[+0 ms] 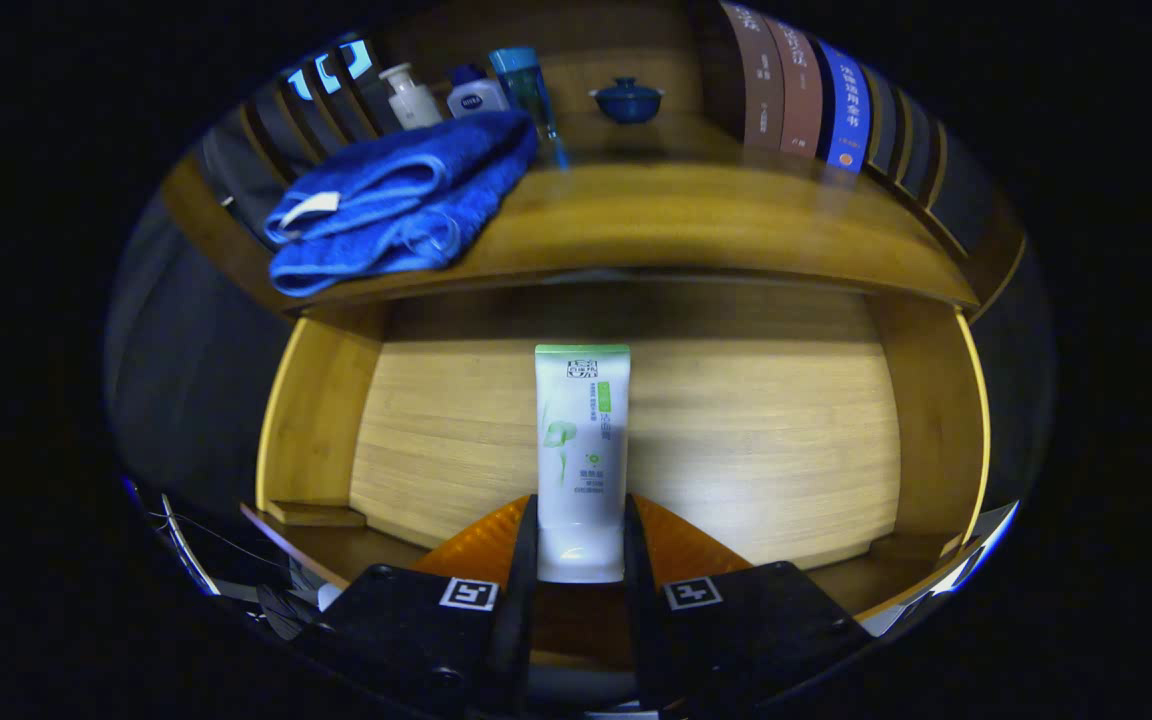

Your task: Pull open the drawer, take out the items inside it, and place them on the countertop above the cabinet.

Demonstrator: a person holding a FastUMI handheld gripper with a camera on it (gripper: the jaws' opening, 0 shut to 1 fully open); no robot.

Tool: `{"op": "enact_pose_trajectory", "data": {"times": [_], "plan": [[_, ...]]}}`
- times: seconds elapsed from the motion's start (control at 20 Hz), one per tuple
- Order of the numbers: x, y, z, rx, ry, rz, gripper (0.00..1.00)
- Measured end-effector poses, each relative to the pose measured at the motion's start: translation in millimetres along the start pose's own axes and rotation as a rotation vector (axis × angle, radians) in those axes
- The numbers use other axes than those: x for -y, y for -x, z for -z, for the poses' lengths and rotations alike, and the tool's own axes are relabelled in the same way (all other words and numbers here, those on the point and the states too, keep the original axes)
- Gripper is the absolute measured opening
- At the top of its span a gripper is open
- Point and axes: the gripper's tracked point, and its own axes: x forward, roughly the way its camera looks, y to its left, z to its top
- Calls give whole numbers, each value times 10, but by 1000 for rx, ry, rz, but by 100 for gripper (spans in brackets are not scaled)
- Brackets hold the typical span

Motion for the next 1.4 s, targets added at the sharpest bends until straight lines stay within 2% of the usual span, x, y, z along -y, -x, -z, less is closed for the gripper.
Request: {"op": "enact_pose_trajectory", "data": {"times": [0.3, 0.6, 0.8, 1.05, 1.4], "plan": [[-120, 542, -168, 99, -16, -61, 45], [-51, 827, -656, 233, -42, -51, 45], [27, 600, -1222, 274, -56, -7, 45], [81, 75, -1753, 236, -63, 40, 45], [236, -363, -2127, 212, -53, 130, 45]]}}
